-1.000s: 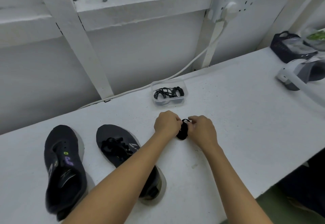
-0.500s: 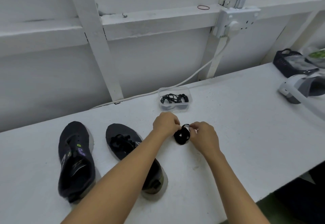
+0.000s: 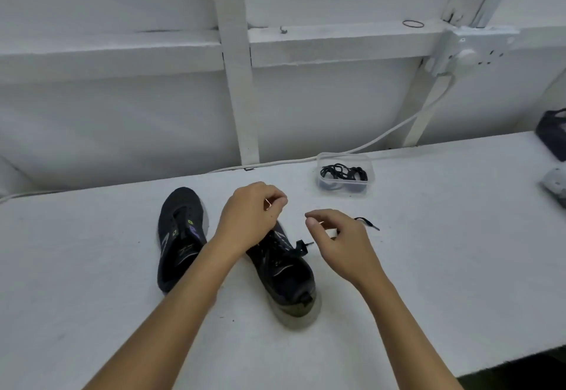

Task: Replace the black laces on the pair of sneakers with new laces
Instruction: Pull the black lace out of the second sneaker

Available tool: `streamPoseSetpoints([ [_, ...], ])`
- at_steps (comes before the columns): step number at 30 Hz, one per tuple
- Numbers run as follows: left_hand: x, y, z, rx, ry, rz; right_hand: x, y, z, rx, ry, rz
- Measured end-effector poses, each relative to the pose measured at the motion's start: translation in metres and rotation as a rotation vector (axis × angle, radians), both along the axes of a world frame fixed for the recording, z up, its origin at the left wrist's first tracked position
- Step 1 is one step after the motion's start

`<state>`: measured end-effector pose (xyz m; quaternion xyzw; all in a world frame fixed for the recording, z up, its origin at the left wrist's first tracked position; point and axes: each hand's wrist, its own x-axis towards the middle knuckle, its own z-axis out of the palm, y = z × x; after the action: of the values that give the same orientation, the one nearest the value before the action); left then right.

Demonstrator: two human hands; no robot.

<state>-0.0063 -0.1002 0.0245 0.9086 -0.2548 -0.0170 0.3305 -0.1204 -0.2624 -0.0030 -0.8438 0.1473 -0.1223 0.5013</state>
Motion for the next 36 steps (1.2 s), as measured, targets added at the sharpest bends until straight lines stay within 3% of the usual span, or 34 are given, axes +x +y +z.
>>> streamPoseSetpoints([
  [6, -0.032, 0.099, -0.023, 0.191, -0.206, 0.267, -0.028, 0.019, -0.016, 0.184, 0.093, 0.25],
  [12, -0.061, 0.13, -0.051, 0.144, -0.074, 0.356, -0.046, 0.036, -0.04, 0.115, 0.132, 0.308],
  [16, -0.067, 0.128, -0.059, 0.009, 0.066, 0.39, -0.045, 0.052, -0.048, 0.019, 0.086, 0.208],
  [21, -0.061, 0.132, -0.06, -0.07, 0.017, 0.413, -0.028, 0.087, -0.051, 0.018, 0.047, 0.103],
  [32, -0.037, 0.201, -0.061, -0.085, -0.044, 0.456, 0.009, 0.131, -0.051, 0.005, 0.037, 0.034],
  [36, -0.033, 0.206, -0.062, -0.009, -0.038, 0.431, 0.003, 0.125, -0.045, 0.045, 0.037, 0.085],
])
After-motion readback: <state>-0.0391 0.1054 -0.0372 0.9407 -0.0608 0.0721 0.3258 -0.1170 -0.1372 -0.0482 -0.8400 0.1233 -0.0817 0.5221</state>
